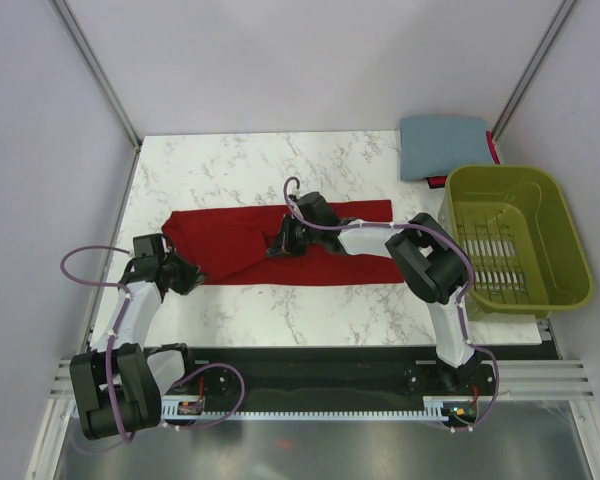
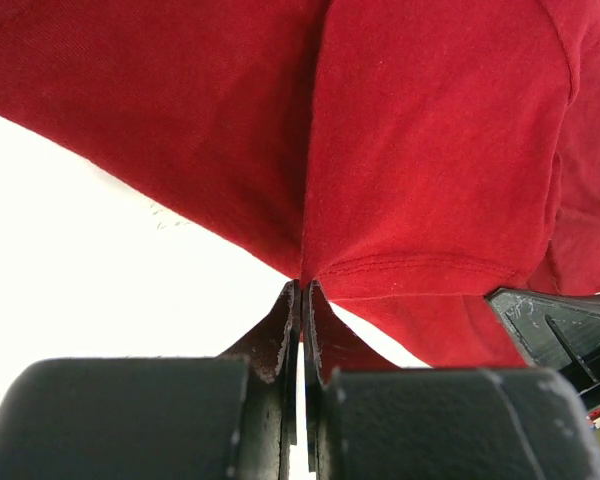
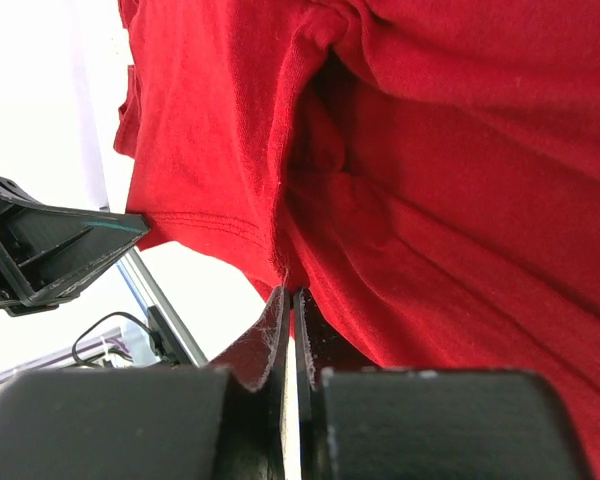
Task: Fold and stack the t-shirts
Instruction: Fold the tshirt
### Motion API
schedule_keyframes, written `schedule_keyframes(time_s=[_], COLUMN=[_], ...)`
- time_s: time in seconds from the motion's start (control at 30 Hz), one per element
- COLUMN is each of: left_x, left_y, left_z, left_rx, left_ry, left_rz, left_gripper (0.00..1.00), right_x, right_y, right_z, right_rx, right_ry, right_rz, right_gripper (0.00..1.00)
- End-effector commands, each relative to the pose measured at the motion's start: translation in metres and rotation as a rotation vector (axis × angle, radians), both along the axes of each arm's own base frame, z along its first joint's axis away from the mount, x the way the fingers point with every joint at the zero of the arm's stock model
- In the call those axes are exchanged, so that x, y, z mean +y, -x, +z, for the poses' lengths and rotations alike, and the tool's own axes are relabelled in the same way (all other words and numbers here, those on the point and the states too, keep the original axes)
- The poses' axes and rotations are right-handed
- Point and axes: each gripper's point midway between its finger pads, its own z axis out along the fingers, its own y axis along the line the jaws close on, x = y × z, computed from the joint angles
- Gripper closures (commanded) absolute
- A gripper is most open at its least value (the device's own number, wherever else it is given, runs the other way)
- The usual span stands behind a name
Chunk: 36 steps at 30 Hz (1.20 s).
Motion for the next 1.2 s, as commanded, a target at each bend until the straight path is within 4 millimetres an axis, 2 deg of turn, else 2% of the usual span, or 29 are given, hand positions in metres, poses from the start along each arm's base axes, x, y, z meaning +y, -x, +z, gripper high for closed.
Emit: schedule_keyframes(time_s=[0.0,0.1,0.33,0.57,0.7,0.83,1.17], left_x=[-0.001,0.000,0.000,0.002,0.002,0.003,0.001], left_y=[-0.004,-0.007,-0.011,-0.016,-0.018,-0.017,-0.018], left_z=[0.007,0.009,0.013,0.014,0.014,0.011,0.006], left_rx=[-0.006,-0.011,-0.016,-0.012,-0.009,-0.003,0.001], left_ry=[0.019,0.020,0.019,0.027,0.027,0.024,0.034], left_rz=[0.026,0.025,0.029,0.042,0.042,0.047,0.044], left_gripper=[0.98,0.98,0.98,0.98,0.98,0.98,0.98], right_x=[0.004,0.009,0.018,0.023,0.009,0.006,0.012], right_y=[0.002,-0.001,-0.006,-0.009,-0.018,-0.013,-0.008], right_z=[0.017,0.022,0.027,0.030,0.015,0.005,-0.003], right_rx=[-0.008,-0.014,-0.027,-0.047,-0.148,-0.143,-0.153], right_ry=[-0.028,-0.041,-0.053,-0.055,0.058,0.094,0.129], right_rz=[-0.009,-0.005,-0.006,-0.003,-0.010,0.006,0.017], right_gripper=[0.94,0.83,0.70,0.69,0.66,0.66,0.66])
